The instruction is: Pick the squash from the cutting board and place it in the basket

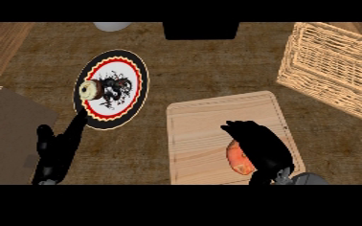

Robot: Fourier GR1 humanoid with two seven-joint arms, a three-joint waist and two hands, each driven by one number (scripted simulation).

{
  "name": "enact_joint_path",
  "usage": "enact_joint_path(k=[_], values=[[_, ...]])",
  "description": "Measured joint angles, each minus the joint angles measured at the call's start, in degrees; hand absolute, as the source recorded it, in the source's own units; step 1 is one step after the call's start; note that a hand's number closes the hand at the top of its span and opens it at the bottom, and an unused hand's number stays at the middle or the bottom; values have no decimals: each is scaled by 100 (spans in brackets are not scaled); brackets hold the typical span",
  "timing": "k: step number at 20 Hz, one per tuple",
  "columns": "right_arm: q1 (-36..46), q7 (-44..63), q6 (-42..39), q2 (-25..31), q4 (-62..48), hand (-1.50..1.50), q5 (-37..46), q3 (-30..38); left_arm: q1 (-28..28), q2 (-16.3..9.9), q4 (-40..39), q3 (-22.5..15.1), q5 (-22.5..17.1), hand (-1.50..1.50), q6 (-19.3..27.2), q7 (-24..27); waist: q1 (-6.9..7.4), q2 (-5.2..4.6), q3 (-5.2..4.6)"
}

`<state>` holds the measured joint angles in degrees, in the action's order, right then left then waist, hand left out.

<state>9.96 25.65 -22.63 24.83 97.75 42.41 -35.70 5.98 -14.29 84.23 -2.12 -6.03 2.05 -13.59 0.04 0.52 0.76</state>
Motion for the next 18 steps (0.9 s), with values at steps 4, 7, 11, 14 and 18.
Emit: enact_joint_path(k=[4, 7, 11, 14, 18], values=[[92, -421, 155, 103, -156, 150, 298, -69, 34, 17, 95, -5, 56, 0, 13, -61, 15, 0, 1], [82, -705, 417, 190, -268, 150, 601, -130, 32, 53, 50, -1, 110, 0, 27, -30, 10, 5, -4], [137, -778, 565, 30, -424, 150, 938, -204, 47, 77, 87, 29, 152, 0, 27, -32, 13, 14, -17], [175, -487, 593, -231, -598, 150, 1041, -91, 116, 60, 115, 65, 144, 0, -28, 55, 23, 17, -20], [425, 773, 622, -915, -1172, 150, 1047, 593, 81, 48, 145, 58, 161, 0, -43, 13, 40, -30, -30]])
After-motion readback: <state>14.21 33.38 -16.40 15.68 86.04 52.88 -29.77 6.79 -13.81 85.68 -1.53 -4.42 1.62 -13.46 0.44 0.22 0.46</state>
